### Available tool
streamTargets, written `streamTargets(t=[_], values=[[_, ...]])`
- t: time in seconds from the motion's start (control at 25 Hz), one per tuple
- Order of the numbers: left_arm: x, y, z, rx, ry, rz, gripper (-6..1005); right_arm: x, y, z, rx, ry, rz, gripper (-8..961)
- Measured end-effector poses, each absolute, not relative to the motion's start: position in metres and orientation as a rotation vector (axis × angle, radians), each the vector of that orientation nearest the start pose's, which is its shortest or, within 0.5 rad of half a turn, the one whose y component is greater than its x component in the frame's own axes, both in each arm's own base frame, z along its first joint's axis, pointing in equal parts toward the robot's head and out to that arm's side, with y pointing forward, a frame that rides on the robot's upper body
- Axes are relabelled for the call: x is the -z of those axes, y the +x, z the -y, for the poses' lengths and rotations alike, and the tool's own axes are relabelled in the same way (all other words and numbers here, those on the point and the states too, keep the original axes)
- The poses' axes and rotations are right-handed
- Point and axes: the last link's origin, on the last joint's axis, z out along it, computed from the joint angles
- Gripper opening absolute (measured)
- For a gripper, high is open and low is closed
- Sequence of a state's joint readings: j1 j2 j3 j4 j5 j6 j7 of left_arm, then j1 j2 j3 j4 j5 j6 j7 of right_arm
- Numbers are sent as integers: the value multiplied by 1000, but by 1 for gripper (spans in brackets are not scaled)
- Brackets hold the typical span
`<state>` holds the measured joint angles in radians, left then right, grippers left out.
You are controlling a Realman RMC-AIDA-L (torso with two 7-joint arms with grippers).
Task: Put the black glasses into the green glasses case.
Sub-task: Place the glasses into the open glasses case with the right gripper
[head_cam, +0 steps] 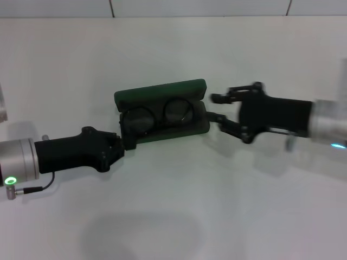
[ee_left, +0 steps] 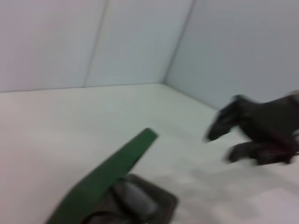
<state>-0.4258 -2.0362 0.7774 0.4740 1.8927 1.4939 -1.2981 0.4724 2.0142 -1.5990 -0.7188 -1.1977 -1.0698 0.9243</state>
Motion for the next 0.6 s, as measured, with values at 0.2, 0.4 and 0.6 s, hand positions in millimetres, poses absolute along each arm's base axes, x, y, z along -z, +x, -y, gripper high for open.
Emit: streamTargets(t=[0.2, 0.4, 0.6], values=[[19, -315, -303, 638, -2589, 851, 8, 35, 241, -325, -714, -2590, -26, 313], [15, -322, -309, 597, -2537, 866, 8, 32, 267, -303, -722, -2570, -96, 502], [16, -326, -306, 571, -2543, 873, 8, 35, 274, -298, -711, -2576, -110, 650]])
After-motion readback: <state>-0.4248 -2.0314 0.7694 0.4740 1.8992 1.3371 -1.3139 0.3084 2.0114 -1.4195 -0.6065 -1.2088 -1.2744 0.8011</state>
